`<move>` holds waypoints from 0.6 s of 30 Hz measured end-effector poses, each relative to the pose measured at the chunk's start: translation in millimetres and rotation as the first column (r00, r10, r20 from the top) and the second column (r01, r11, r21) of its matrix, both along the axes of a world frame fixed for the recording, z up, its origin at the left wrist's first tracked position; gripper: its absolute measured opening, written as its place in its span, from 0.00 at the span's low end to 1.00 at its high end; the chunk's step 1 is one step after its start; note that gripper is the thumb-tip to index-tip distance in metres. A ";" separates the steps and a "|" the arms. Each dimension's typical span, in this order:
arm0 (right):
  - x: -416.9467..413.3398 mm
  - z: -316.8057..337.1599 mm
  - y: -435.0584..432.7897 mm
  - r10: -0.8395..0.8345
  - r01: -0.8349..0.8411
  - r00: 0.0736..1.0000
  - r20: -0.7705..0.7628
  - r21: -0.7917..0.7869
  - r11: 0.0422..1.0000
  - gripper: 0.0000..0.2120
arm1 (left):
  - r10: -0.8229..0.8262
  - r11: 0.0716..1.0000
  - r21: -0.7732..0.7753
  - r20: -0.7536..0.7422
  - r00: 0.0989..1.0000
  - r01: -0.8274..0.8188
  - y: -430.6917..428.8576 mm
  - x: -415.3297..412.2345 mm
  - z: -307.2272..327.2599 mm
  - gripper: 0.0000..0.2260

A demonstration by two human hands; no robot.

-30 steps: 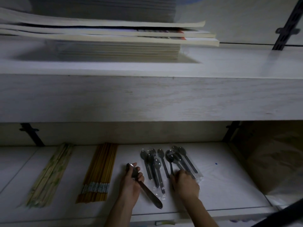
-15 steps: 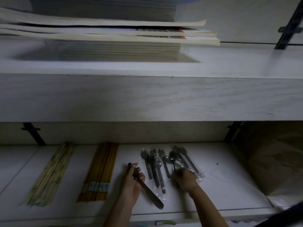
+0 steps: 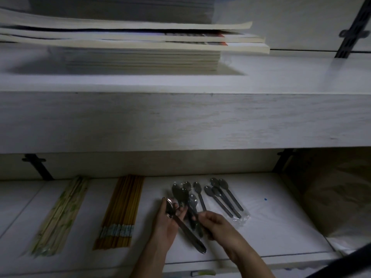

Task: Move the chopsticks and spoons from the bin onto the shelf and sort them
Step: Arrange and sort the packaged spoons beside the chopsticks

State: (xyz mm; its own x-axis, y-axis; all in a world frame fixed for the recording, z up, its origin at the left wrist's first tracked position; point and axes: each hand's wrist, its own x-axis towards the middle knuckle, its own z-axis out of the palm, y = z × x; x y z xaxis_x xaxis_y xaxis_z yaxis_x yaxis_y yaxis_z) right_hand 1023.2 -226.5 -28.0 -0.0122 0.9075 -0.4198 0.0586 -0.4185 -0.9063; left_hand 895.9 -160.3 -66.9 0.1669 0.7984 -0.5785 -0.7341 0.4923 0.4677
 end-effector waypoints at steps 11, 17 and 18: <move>-8.7 -15.1 -4.4 0.040 -0.058 0.946 0.322 0.048 0.997 0.10 | 0.039 0.998 -0.057 0.089 0.995 -0.034 2.7 3.1 -1.2 0.20; -18.3 -24.3 -3.8 0.096 -0.151 0.877 0.471 0.081 0.985 0.06 | 0.027 0.999 -0.050 0.119 0.993 -0.022 4.6 7.4 -3.8 0.14; -20.8 -25.5 -3.8 0.119 -0.174 0.865 0.487 0.069 0.982 0.06 | 0.025 0.998 -0.057 0.126 0.992 -0.018 4.5 7.8 -3.1 0.13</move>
State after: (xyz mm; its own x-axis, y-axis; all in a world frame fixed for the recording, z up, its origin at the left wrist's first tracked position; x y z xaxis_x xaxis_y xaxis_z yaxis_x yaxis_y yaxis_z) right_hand 1002.4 -230.3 -53.5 0.0292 0.9505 -0.3092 0.5493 -0.2737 -0.7896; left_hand 903.8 -155.8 -70.0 0.2250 0.7700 -0.5970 -0.7964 0.4984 0.3426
